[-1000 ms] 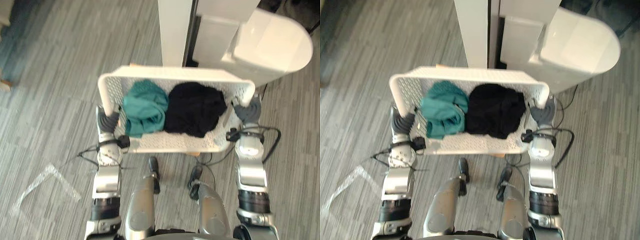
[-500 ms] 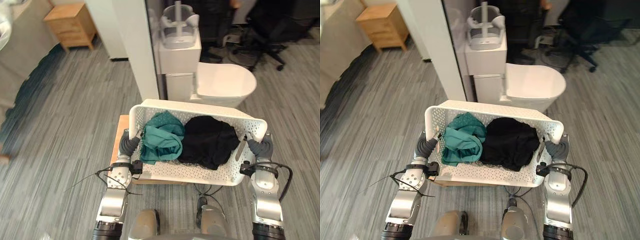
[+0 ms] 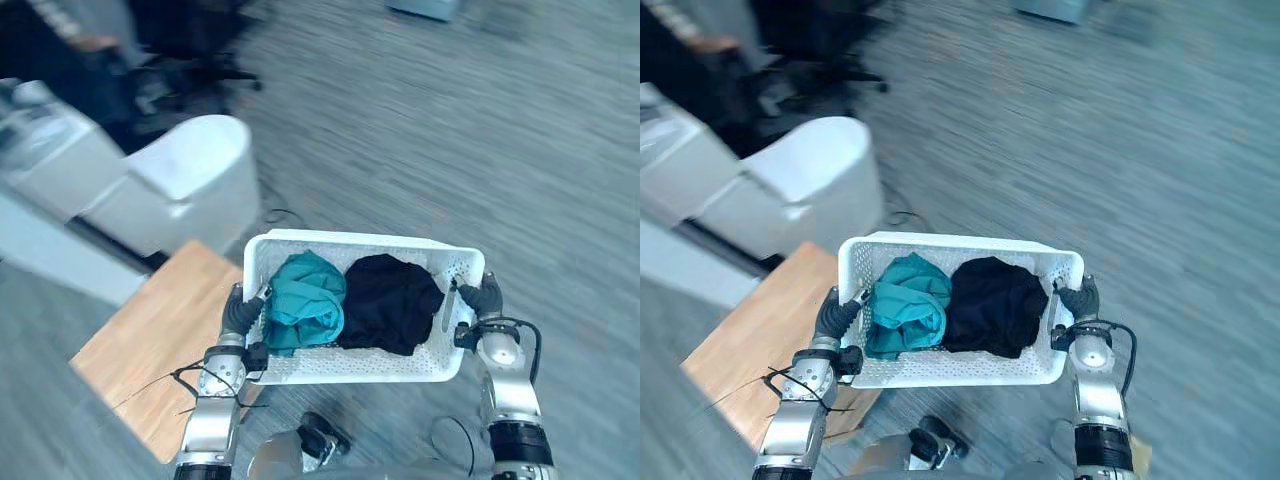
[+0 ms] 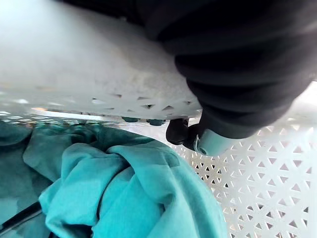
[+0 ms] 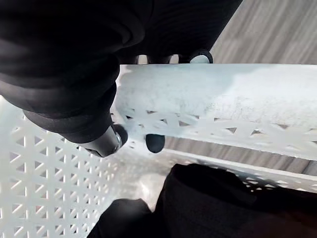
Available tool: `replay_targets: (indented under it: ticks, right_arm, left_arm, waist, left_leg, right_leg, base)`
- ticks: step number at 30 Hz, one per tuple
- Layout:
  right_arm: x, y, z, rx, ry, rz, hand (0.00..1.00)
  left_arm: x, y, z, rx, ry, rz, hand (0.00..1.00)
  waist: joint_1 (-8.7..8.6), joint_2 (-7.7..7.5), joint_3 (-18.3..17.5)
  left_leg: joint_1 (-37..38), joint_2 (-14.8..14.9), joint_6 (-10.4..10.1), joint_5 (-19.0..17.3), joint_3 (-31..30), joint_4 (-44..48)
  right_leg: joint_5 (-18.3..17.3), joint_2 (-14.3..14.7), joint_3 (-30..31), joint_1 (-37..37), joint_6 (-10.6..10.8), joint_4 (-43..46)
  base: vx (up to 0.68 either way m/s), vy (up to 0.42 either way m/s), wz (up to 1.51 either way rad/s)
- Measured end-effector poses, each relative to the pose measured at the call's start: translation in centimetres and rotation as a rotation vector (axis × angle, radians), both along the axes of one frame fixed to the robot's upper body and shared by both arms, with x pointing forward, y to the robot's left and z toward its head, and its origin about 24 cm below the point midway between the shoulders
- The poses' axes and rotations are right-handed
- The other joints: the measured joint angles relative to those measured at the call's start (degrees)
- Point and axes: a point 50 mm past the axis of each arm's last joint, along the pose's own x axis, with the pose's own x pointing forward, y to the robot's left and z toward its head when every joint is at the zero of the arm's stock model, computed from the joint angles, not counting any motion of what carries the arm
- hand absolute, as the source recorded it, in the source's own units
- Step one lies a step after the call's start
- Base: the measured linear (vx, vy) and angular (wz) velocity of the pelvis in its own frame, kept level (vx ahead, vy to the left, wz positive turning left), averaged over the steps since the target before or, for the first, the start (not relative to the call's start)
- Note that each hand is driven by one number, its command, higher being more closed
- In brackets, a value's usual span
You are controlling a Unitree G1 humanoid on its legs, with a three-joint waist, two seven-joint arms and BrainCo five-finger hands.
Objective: Pick up the laundry basket with both hands and put the clothes into the washing machine.
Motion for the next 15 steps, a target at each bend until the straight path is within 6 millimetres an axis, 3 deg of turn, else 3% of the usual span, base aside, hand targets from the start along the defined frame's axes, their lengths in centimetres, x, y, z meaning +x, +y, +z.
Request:
replay_targets:
  ticks: [1, 2, 3, 4, 5, 6, 7, 8, 9, 11, 15]
  right_arm:
    - [0.0, 0.0, -0.1, 0.002, 0.006, 0.0, 1.0]
    - [-0.1, 0.1, -0.4, 0.002, 0.018, 0.0, 1.0]
    - [0.0, 0.3, -0.8, -0.002, 0.036, 0.013, 1.0]
    - [0.0, 0.6, -1.0, -0.002, 0.046, 0.022, 1.0]
    - [0.1, 1.0, -1.3, 0.001, 0.058, 0.036, 1.0]
    - [0.4, 1.4, -1.1, 0.002, 0.047, 0.049, 1.0]
    - [0.6, 1.4, -0.8, 0.0, 0.034, 0.05, 1.0]
    - [1.2, 1.4, -0.2, -0.006, 0.013, 0.044, 1.0]
    - [1.4, 1.2, -0.2, -0.013, 0.015, 0.041, 1.0]
    - [1.4, 1.2, -0.5, -0.01, 0.028, 0.038, 1.0]
    - [1.4, 1.9, -0.7, 0.027, 0.024, 0.041, 1.0]
  left_arm:
    - [0.1, 0.0, 0.1, 0.004, -0.002, -0.001, 1.0]
    - [0.3, 0.1, 0.1, 0.007, -0.003, 0.001, 1.0]
    - [0.2, 0.1, -0.4, -0.003, 0.013, 0.02, 1.0]
    - [0.0, 0.2, -0.6, -0.003, 0.023, 0.033, 1.0]
    - [-0.5, 0.5, -1.0, 0.001, 0.041, 0.054, 1.0]
    - [-1.1, 1.0, -1.4, 0.004, 0.053, 0.086, 1.0]
    - [-1.1, 0.9, -1.4, -0.003, 0.051, 0.095, 1.0]
    - [-1.0, 0.7, -1.3, -0.016, 0.039, 0.111, 1.0]
    - [-1.0, 0.3, -1.3, -0.033, 0.036, 0.122, 1.0]
    - [-1.2, 0.3, -1.4, -0.034, 0.042, 0.128, 1.0]
    - [-1.1, 0.5, -1.3, -0.013, 0.037, 0.128, 1.0]
  waist:
    - [-0.11, -0.41, -0.1]
    - [-0.31, -0.84, -0.1]
    - [0.0, 0.1, -0.2]
    - [-0.11, 0.39, -0.3]
    - [-0.16, 0.27, -0.3]
    - [0.33, -0.89, -0.3]
    - [0.51, -1.12, -0.4]
    - [1.07, -1.23, -0.3]
    - [1.56, -1.19, -0.3]
    - [1.26, -1.28, -0.3]
    - [1.12, -2.52, -1.0]
  left_leg:
    - [0.0, 2.0, -0.3, 0.2, 1.3, 1.8]
    - [0.2, 4.5, -0.8, 0.6, 1.6, 4.8]
    - [0.4, 8.5, -1.8, 1.5, -0.6, 7.0]
    - [0.5, 10.2, -2.0, 2.5, -3.4, 7.4]
    - [0.5, 13.0, -0.2, 4.6, -11.2, 9.4]
    - [-1.3, 12.5, -3.2, 3.3, -22.9, 11.0]
    - [-1.9, 10.5, -5.5, 1.8, -28.6, 10.6]
    - [-3.6, 6.0, -7.1, 0.4, -38.2, 10.7]
    - [-5.0, 1.7, -6.8, 0.1, -44.6, 10.4]
    - [-5.1, -3.1, -6.8, -0.3, -48.6, 7.0]
    - [-0.6, -5.0, -7.6, -0.2, -49.1, 0.8]
  right_leg:
    - [2.1, 1.2, 2.1, 0.0, 2.3, -5.8]
    - [4.1, 3.2, 3.9, 0.1, 3.0, -9.5]
    - [4.5, 7.1, 7.3, -0.1, 2.3, -12.4]
    - [5.2, 9.1, 9.6, -0.1, 1.3, -13.1]
    - [6.5, 12.3, 14.1, 0.3, -0.8, -14.5]
    - [7.4, 14.2, 19.5, 0.4, -2.4, -16.2]
    - [7.7, 14.4, 21.5, -0.1, -2.9, -16.7]
    - [7.8, 15.7, 25.2, -1.3, -3.9, -16.8]
    - [7.8, 16.7, 28.5, -1.8, -4.2, -16.7]
    - [7.8, 16.9, 30.6, -1.4, -4.3, -16.0]
    - [8.4, 16.6, 31.3, -0.4, -4.1, -16.8]
  base:
    - [-0.14, -0.386, -1.26]
    - [-0.12, -0.457, -1.56]
    - [-0.12, -0.468, -1.52]
    - [-0.1, -0.433, -1.9]
    - [-0.06, -0.353, -2.12]
    - [-0.05, -0.258, -2.15]
    - [-0.02, -0.129, -2.2]
    - [-0.01, -0.055, -1.91]
    - [0.01, -0.065, -1.73]
    - [0.07, -0.014, -0.96]
    - [0.11, 0.031, -0.2]
